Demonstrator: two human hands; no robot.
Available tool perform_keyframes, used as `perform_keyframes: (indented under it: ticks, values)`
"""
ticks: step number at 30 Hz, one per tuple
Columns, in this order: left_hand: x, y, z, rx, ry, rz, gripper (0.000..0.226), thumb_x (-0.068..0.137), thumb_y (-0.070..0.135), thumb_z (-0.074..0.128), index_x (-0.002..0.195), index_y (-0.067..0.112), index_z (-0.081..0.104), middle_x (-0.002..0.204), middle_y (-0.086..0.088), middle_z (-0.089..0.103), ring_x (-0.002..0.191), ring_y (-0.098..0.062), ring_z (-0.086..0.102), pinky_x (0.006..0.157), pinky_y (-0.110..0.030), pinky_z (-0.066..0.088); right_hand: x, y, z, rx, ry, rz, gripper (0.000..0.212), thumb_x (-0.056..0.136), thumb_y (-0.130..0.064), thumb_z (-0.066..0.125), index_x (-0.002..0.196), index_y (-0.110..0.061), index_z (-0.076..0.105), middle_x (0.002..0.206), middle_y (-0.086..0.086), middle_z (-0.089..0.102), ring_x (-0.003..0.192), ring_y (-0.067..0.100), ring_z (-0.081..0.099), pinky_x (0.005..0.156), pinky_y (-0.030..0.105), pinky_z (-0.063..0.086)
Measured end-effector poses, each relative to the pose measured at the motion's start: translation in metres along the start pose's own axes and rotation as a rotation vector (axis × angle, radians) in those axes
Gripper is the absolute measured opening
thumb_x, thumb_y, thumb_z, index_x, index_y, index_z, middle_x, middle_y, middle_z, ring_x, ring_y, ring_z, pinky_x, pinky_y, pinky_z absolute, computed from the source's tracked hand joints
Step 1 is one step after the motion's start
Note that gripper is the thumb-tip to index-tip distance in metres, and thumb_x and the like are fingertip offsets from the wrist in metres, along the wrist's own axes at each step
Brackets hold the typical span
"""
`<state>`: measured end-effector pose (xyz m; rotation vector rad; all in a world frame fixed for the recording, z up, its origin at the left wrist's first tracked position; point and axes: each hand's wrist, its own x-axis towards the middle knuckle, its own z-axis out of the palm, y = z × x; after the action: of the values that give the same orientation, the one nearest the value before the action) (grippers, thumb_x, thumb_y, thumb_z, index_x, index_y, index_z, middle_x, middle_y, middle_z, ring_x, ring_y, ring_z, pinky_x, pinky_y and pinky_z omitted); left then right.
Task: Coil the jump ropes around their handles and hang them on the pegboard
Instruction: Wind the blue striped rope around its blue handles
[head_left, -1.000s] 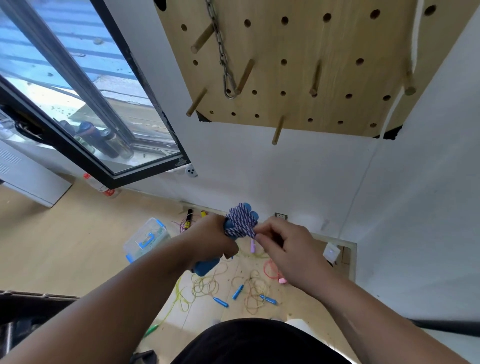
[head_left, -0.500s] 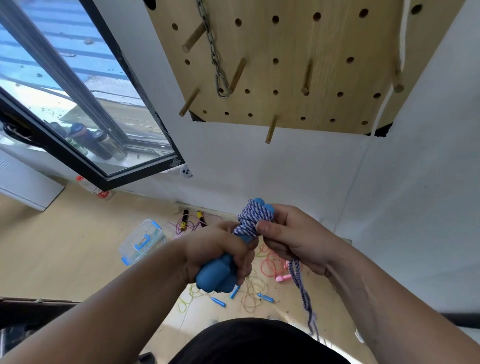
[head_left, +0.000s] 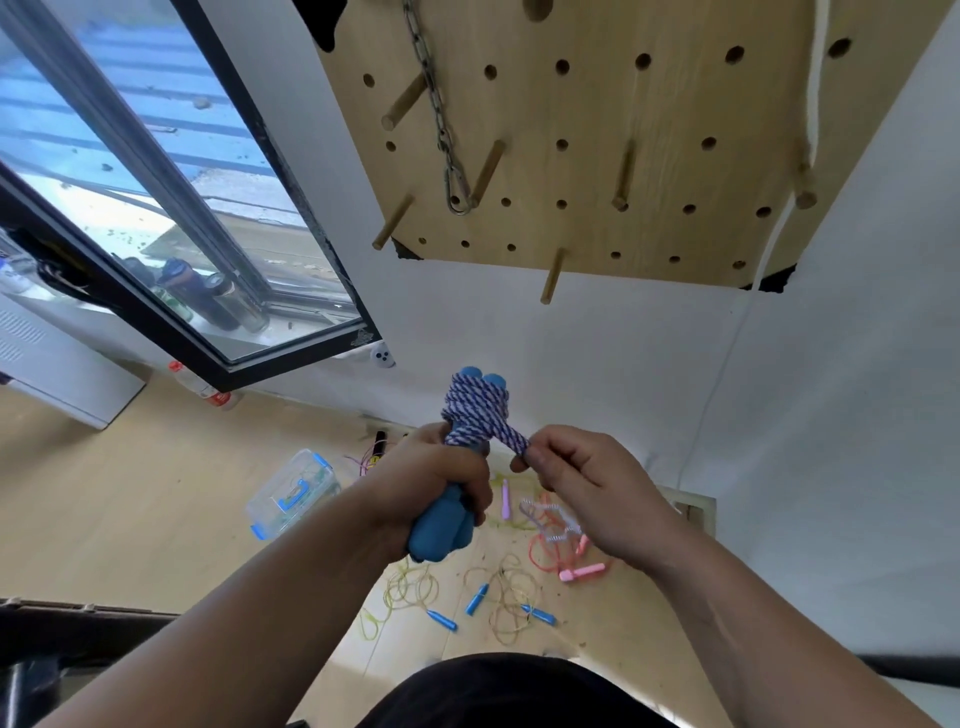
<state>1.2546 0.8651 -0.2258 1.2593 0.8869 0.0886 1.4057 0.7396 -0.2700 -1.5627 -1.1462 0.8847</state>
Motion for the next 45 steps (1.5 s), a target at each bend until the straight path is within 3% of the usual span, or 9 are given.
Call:
perform_keyframes:
  ticks: [6,13,17,24,29,36,40,43,45]
  values:
    - [-0.011,0.011,-0.009,0.415,-0.524,-0.089,0.025,0.059,-0.002,0.067,0.079,-0.001,0.052,0.069,-0.009,0.058,0.064,-0.024,0.055,0.066,-0.033,0.048,0.003,0.018,-0.021,0.096,-0.488,0.073,0.018,0.097,-0.033,0.065,0.081,-0.033,0.074,0.066,0.001,0.048,0.06,0.012,0.043,0.059,0.029,0.039]
    - [0.001,0.011,0.023,1.4,-0.519,-0.092,0.021,0.086,0.019,0.066,0.102,0.007,0.06,0.078,0.001,0.054,0.063,-0.011,0.048,0.057,-0.02,0.04,0.061,-0.012,-0.028,-0.582,-0.771,0.045,0.019,0.1,-0.033,0.061,0.084,-0.025,0.065,0.071,-0.009,0.058,0.063,0.002,0.049,0.061,0.021,0.038]
    - [0.02,0.009,0.015,1.595,-0.367,-0.082,0.012,0.083,0.02,0.063,0.081,0.014,0.053,0.075,-0.002,0.051,0.064,-0.017,0.047,0.06,-0.03,0.041,0.075,-0.024,-0.009,-0.805,-0.585,0.018,0.032,0.1,-0.04,0.057,0.077,-0.019,0.063,0.074,-0.001,0.062,0.071,0.018,0.056,0.064,0.034,0.041]
    - [0.042,0.006,-0.008,1.351,-0.072,-0.101,0.011,0.074,0.016,0.067,0.073,0.01,0.057,0.074,-0.009,0.059,0.067,-0.023,0.053,0.064,-0.035,0.047,0.033,-0.03,0.027,-0.695,-0.093,-0.084,0.032,0.105,-0.03,0.039,0.097,-0.016,0.067,0.09,0.004,0.067,0.086,0.026,0.061,0.073,0.038,0.046]
    - [0.039,0.003,-0.01,0.997,0.085,-0.03,0.028,0.062,0.016,0.071,0.086,0.002,0.064,0.08,-0.017,0.072,0.071,-0.03,0.073,0.066,-0.047,0.061,-0.001,0.0,0.024,-0.404,0.094,-0.169,0.045,0.099,-0.044,0.038,0.124,-0.025,0.07,0.092,-0.012,0.067,0.088,0.005,0.058,0.075,0.03,0.05]
    - [0.025,0.011,0.014,0.55,0.048,0.006,0.02,0.069,-0.011,0.068,0.077,0.004,0.057,0.06,-0.007,0.06,0.051,-0.017,0.059,0.054,-0.028,0.051,-0.02,0.003,0.027,0.102,0.338,0.055,0.008,0.096,-0.045,0.058,0.099,-0.038,0.056,0.073,-0.001,0.065,0.069,0.016,0.064,0.069,0.042,0.055]
    - [0.009,0.02,0.016,0.435,-0.158,-0.036,0.022,0.076,-0.017,0.06,0.083,0.002,0.055,0.064,-0.013,0.059,0.055,-0.023,0.062,0.058,-0.035,0.054,-0.011,-0.008,0.012,0.431,0.185,0.306,0.058,0.074,-0.047,0.083,0.125,-0.041,0.056,0.068,0.008,0.063,0.059,0.018,0.058,0.062,0.036,0.048]
    - [0.0,0.019,0.015,0.399,-0.335,-0.072,0.016,0.073,-0.013,0.059,0.083,-0.001,0.055,0.067,-0.02,0.061,0.061,-0.031,0.063,0.065,-0.038,0.054,-0.009,-0.015,0.001,0.517,-0.028,0.235,0.026,0.076,-0.021,0.083,0.1,-0.024,0.072,0.063,-0.002,0.058,0.051,0.01,0.045,0.049,0.027,0.032]
    - [-0.003,0.018,0.015,0.351,-0.376,-0.095,0.015,0.069,-0.009,0.059,0.082,-0.003,0.057,0.069,-0.023,0.062,0.063,-0.032,0.065,0.063,-0.036,0.055,-0.008,-0.019,-0.001,0.541,-0.066,0.184,0.026,0.077,-0.01,0.08,0.101,-0.012,0.069,0.071,-0.005,0.067,0.06,0.008,0.059,0.055,0.023,0.044]
